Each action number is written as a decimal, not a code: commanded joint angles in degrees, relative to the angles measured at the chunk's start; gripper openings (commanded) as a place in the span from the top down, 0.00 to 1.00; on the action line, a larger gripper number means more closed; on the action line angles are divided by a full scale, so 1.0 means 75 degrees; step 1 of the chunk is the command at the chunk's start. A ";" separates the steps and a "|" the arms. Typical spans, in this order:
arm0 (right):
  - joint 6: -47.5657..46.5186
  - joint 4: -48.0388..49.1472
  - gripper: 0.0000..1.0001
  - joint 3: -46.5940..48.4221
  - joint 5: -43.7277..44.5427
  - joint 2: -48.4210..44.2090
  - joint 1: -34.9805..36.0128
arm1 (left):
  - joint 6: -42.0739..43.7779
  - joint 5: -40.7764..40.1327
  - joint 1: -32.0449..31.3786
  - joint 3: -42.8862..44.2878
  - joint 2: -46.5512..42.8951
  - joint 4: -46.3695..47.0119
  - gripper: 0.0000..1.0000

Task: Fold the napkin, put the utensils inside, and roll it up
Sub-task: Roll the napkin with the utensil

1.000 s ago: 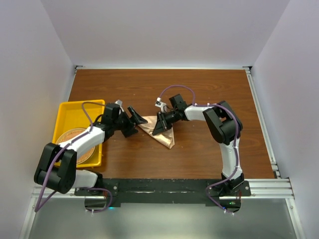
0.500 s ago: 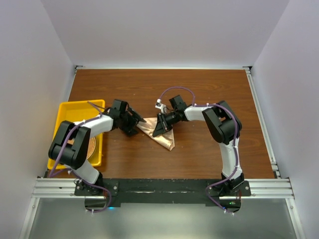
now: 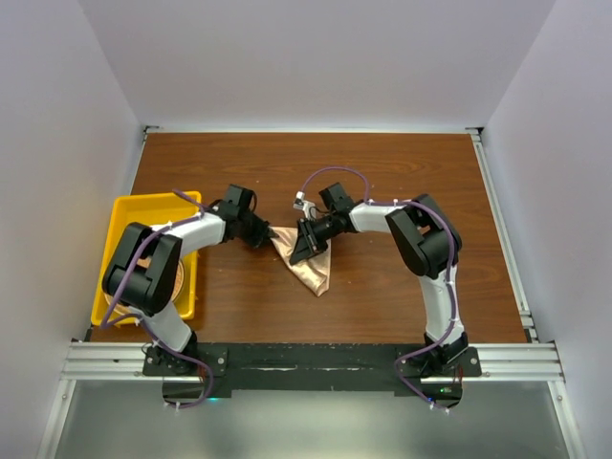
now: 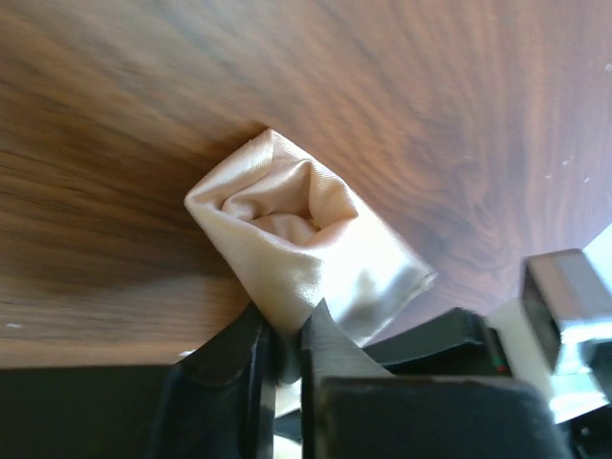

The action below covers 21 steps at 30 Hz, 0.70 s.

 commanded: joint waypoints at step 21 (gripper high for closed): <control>-0.0796 -0.2241 0.24 0.0455 0.6870 -0.2434 0.2270 | 0.0924 -0.1050 -0.0575 0.1356 0.0814 -0.3364 1.00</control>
